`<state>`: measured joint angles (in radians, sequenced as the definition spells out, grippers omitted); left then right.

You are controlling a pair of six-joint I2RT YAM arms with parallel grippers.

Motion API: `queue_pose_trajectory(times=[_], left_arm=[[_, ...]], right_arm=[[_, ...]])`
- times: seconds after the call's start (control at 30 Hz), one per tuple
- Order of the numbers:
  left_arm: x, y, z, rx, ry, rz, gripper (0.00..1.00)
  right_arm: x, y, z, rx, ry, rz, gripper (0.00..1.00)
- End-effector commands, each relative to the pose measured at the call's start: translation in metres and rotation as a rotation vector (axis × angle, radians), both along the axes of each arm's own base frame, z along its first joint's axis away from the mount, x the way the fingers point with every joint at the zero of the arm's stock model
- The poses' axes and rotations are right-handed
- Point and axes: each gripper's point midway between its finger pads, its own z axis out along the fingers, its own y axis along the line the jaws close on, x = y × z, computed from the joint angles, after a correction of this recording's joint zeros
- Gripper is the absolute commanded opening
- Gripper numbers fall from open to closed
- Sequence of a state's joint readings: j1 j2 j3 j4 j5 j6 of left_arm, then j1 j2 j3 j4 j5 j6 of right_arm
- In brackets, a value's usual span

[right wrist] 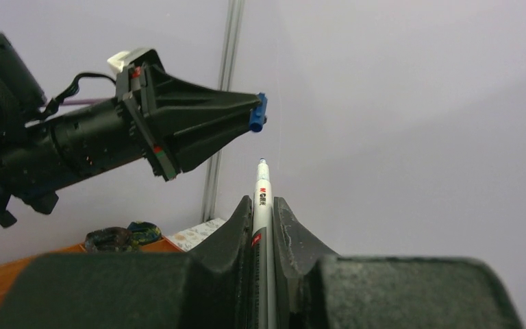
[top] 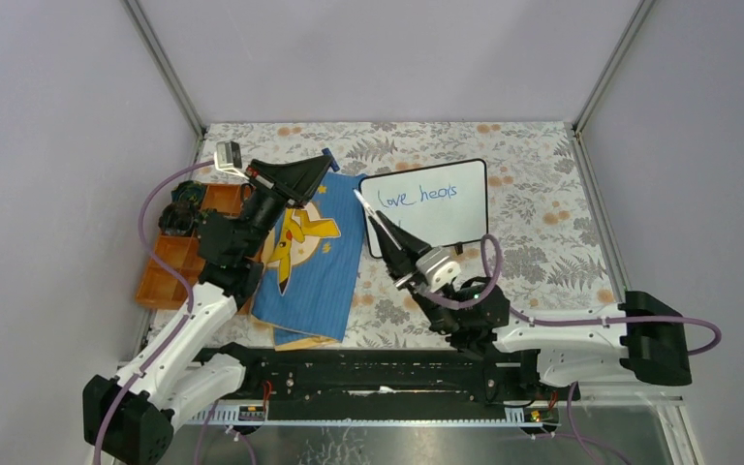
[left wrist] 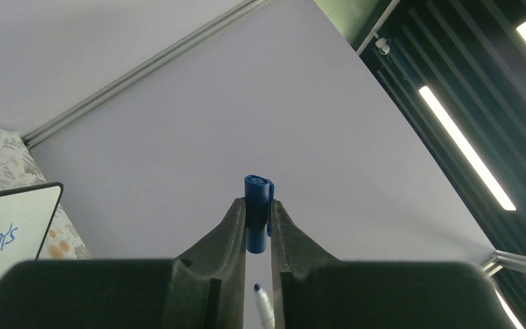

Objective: Write a sentence on the whiteboard
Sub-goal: Close the whiteboard marker at the center of the board.

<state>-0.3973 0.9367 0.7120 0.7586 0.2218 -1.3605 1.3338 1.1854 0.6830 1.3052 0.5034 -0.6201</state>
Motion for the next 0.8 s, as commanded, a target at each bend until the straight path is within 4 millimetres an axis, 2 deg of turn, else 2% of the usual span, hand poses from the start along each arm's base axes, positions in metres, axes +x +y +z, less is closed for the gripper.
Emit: queue_pose_trajectory(times=[0.0,0.6,0.77], left_arm=[[-0.018,0.003,0.012,-0.023,-0.065,-0.033,0.00],[-0.026,0.001,0.012,-0.014,-0.071,-0.064,0.00],[-0.028,0.002,0.011,-0.012,-0.070,-0.065,0.00]], right_arm=[[-0.013,-0.009,0.017,0.049,-0.094,-0.072,0.00],[-0.009,0.001,0.036,0.152,-0.037,-0.062,0.00],[-0.009,0.006,0.035,0.152,-0.029,-0.054,0.00]])
